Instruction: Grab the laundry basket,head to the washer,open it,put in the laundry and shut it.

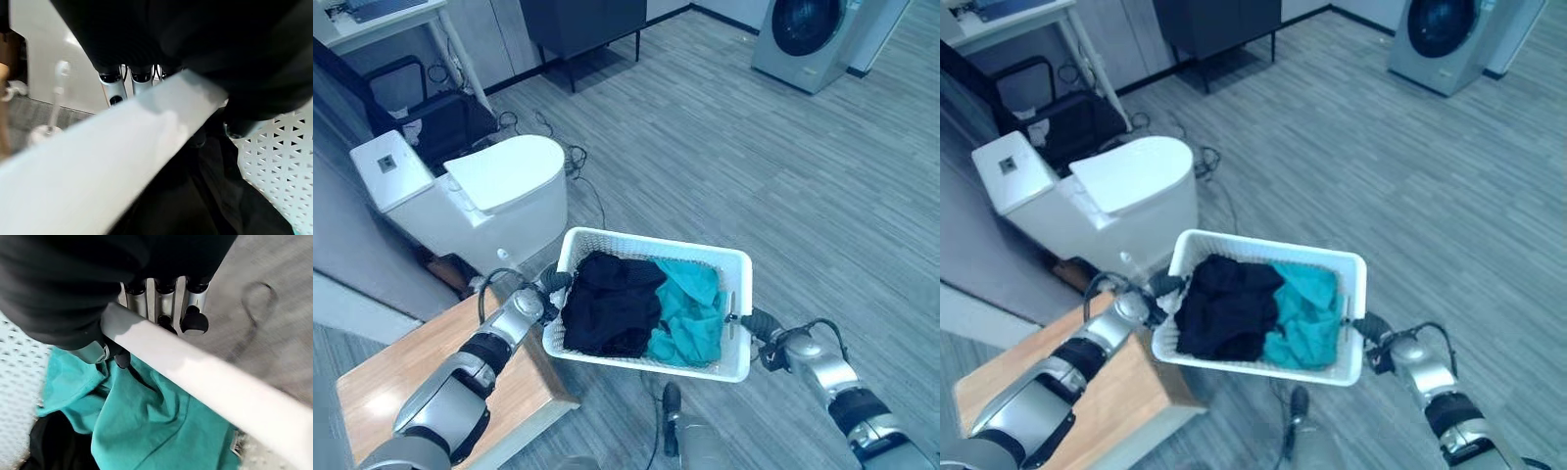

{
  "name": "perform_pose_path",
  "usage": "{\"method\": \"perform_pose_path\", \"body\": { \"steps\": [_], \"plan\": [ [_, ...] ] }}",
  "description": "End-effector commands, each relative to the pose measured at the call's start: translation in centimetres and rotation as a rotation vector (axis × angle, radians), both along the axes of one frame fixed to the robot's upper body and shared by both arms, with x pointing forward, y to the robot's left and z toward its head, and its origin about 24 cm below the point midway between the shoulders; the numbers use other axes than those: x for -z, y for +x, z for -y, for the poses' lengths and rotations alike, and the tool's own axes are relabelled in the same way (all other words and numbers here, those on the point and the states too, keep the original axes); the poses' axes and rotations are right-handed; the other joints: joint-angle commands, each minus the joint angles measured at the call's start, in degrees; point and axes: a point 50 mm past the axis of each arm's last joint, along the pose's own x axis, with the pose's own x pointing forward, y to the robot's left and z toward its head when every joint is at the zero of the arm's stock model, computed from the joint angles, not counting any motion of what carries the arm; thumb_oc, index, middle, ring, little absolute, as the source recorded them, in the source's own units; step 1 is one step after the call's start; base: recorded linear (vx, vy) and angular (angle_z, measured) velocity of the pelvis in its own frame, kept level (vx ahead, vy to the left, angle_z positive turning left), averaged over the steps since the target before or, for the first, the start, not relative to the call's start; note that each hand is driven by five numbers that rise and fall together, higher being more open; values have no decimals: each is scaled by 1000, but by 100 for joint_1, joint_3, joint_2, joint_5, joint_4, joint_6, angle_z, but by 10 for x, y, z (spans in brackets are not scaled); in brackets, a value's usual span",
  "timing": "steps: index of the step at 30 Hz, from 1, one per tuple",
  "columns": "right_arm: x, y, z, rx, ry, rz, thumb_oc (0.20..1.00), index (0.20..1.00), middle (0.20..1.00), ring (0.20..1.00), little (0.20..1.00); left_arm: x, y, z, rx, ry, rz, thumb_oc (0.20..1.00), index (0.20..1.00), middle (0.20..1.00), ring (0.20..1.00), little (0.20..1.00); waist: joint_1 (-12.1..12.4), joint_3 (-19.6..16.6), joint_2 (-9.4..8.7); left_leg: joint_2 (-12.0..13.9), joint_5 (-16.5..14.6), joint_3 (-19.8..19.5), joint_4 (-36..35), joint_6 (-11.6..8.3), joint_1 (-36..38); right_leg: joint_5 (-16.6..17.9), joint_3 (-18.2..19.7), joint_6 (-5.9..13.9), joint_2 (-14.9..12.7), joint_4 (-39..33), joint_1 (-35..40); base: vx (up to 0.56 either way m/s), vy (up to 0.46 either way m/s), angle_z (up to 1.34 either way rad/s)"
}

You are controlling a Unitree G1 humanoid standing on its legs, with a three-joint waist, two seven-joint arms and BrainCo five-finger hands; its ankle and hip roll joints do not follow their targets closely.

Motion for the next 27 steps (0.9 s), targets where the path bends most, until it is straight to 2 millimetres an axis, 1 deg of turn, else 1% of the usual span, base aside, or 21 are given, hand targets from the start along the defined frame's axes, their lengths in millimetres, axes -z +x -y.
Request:
{"method": "perform_pose_path", "body": {
  "steps": [1,2,3,4,5,6,7,8,9,10,12,15,20,23,24,25,26,27],
  "plan": [
    [-40,18,22,47,-23,171,200,200,200,200,200,-52,23,-7,31,43,184,200,200,200,200,200,115,-56,-379,222,655,147,297,355,-912,-311,296,666,-332,-519,521,117,-288,-12],
    [-40,19,22,49,-26,170,200,200,200,200,200,-53,23,-7,31,38,187,200,200,200,200,200,152,-3,-378,114,613,137,505,364,-1113,-346,316,643,-293,-510,577,142,-227,-5],
    [-39,19,21,50,-29,165,200,200,200,200,200,-53,24,-6,30,33,185,200,200,200,200,200,200,32,-401,-81,538,119,465,373,-1311,-378,355,617,-262,-507,633,149,-137,-10],
    [-38,19,20,50,-22,165,200,200,200,200,200,-53,24,-5,31,29,186,200,200,200,200,200,251,66,-400,-217,450,130,369,367,-1488,-425,377,621,-214,-487,713,198,-116,-9],
    [-37,18,18,48,-13,163,200,200,200,200,200,-52,24,-4,31,26,184,200,200,200,200,200,297,71,-405,-337,444,138,92,330,-1666,-465,386,628,-182,-487,772,202,-75,-15],
    [-34,16,16,46,-9,157,200,200,200,200,200,-52,24,-4,32,26,182,200,200,200,200,200,362,86,-391,-369,427,161,-230,302,-1667,-524,406,633,-152,-468,840,203,-38,-5],
    [-33,16,13,37,-3,156,200,200,200,200,200,-53,24,-4,33,29,184,200,200,200,200,200,418,55,-344,-453,401,122,-798,270,-1668,-547,401,647,-86,-473,855,136,-9,-13],
    [-33,16,13,37,-4,155,200,200,200,200,200,-53,24,-4,34,29,184,200,200,200,200,200,436,68,-359,-458,408,144,-856,272,-1609,-558,421,648,-100,-473,881,216,1,-25],
    [-33,17,10,29,2,161,200,200,200,200,200,-52,25,-3,39,32,178,200,200,200,200,200,544,26,-280,-599,387,-27,-1925,219,-1429,-625,448,672,-13,-470,981,219,-2,-32],
    [-28,16,8,18,-3,141,200,200,200,200,200,-49,24,-4,34,32,171,200,200,200,200,200,564,-37,-222,-588,363,-64,-2292,200,-1253,-678,438,679,34,-456,1013,261,-13,-53],
    [-24,14,7,23,2,134,200,200,200,200,200,-46,24,-1,36,33,163,200,200,200,200,200,566,-92,-221,-549,424,-83,-2526,174,-1046,-753,405,658,59,-457,1076,152,-18,-45],
    [-19,15,-2,14,19,126,200,200,200,200,200,-42,23,0,31,31,150,200,200,200,200,200,584,-152,-233,-511,467,-80,-2802,176,-811,-794,308,654,27,-502,1155,99,-3,-7],
    [-16,13,-9,-6,31,123,200,200,200,200,200,-40,22,-4,15,19,147,200,200,200,200,200,602,-193,-248,-449,492,-57,-3016,166,-694,-782,305,675,10,-620,1218,43,-1,10],
    [-19,14,-7,-1,31,137,200,200,200,200,200,-40,21,-7,8,26,145,200,200,200,200,200,604,-169,-277,-436,429,-17,-2741,125,-812,-834,316,649,17,-608,1241,7,-15,-2],
    [-24,15,-3,6,26,157,200,200,200,200,200,-42,22,-6,15,25,149,200,200,200,200,200,609,-31,-326,-495,571,40,-1822,63,-1266,-866,342,579,2,-564,1312,-14,-34,4],
    [-24,15,-3,6,26,157,200,200,200,200,200,-42,23,-6,15,25,150,200,200,200,200,200,604,-37,-314,-491,546,29,-1761,62,-1307,-868,334,579,13,-558,1299,-12,-40,9],
    [-27,15,0,16,22,167,200,200,200,200,200,-43,24,-3,22,27,153,200,200,200,200,200,587,51,-344,-484,726,115,-1298,55,-1531,-881,322,539,11,-536,1374,23,-19,9],
    [-27,15,1,22,22,169,200,200,200,200,200,-44,24,-1,24,26,156,200,200,200,200,200,579,75,-329,-432,804,184,-1062,88,-1643,-903,298,514,36,-535,1424,0,0,0]
  ]
}}
